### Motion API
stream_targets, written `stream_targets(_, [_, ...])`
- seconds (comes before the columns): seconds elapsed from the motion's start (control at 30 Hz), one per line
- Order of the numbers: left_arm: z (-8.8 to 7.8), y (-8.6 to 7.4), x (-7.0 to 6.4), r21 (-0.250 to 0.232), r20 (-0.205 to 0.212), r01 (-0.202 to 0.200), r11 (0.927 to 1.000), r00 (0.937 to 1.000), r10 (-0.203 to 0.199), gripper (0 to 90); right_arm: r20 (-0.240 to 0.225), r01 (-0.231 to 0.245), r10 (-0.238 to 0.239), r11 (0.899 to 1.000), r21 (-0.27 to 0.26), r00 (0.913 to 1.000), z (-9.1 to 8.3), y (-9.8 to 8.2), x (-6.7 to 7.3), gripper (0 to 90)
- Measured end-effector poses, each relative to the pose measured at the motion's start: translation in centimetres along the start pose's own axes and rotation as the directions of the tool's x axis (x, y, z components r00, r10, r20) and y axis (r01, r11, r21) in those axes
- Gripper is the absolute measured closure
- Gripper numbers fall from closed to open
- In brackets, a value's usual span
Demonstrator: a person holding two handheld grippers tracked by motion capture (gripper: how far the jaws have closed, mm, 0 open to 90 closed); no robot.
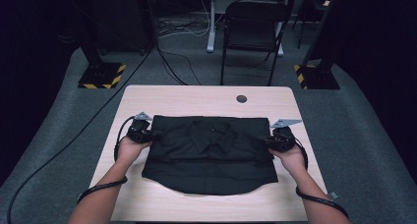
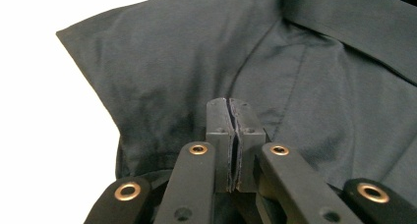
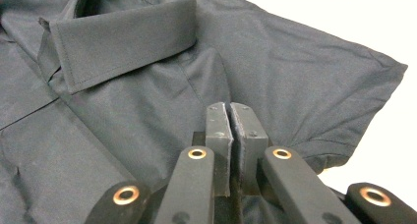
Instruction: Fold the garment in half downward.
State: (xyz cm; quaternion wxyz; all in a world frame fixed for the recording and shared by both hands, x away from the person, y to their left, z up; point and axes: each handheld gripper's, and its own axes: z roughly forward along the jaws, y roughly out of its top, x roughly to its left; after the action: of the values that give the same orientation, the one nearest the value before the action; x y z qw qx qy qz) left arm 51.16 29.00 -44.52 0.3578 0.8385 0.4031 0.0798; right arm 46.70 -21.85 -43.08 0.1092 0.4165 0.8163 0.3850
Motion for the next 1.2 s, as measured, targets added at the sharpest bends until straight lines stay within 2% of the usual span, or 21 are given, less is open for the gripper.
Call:
stream_targets(0.37, [-1.7, -0.5, -1.0, -0.043, 0.032, -0.018, 0.9989, 0.9993, 0.020, 87.6, -0.011, -0.013, 0.013, 1.000, -0.018, 0.9999, -1.1, -0.8, 0.1, 86.9])
stream_targets(0.4, [-1.9, -0.6, -1.1, -0.046, 0.044, -0.018, 0.9988, 0.9988, 0.020, 87.6, -0.012, -0.011, 0.011, 1.000, -0.021, 0.9999, -1.2, -0.9, 0.2, 86.9])
stream_targets(0.73, [-3.2, -1.4, -2.2, -0.042, 0.069, -0.056, 0.9975, 0.9959, 0.059, 87.6, -0.039, -0.002, 0.001, 1.000, -0.018, 0.9993, -2.1, -1.8, 1.2, 86.9])
stream_targets(1.0, [-3.2, -2.8, -2.4, -0.026, 0.081, -0.053, 0.9983, 0.9952, 0.055, 87.6, -0.060, 0.003, -0.003, 1.000, 0.001, 0.9982, -2.6, -3.3, 2.2, 87.0])
stream_targets(1.2, [-2.6, -3.8, -2.4, -0.002, 0.087, -0.042, 0.9991, 0.9953, 0.042, 87.4, -0.061, -0.011, 0.012, 1.000, 0.015, 0.9981, -2.5, -4.1, 2.1, 86.8])
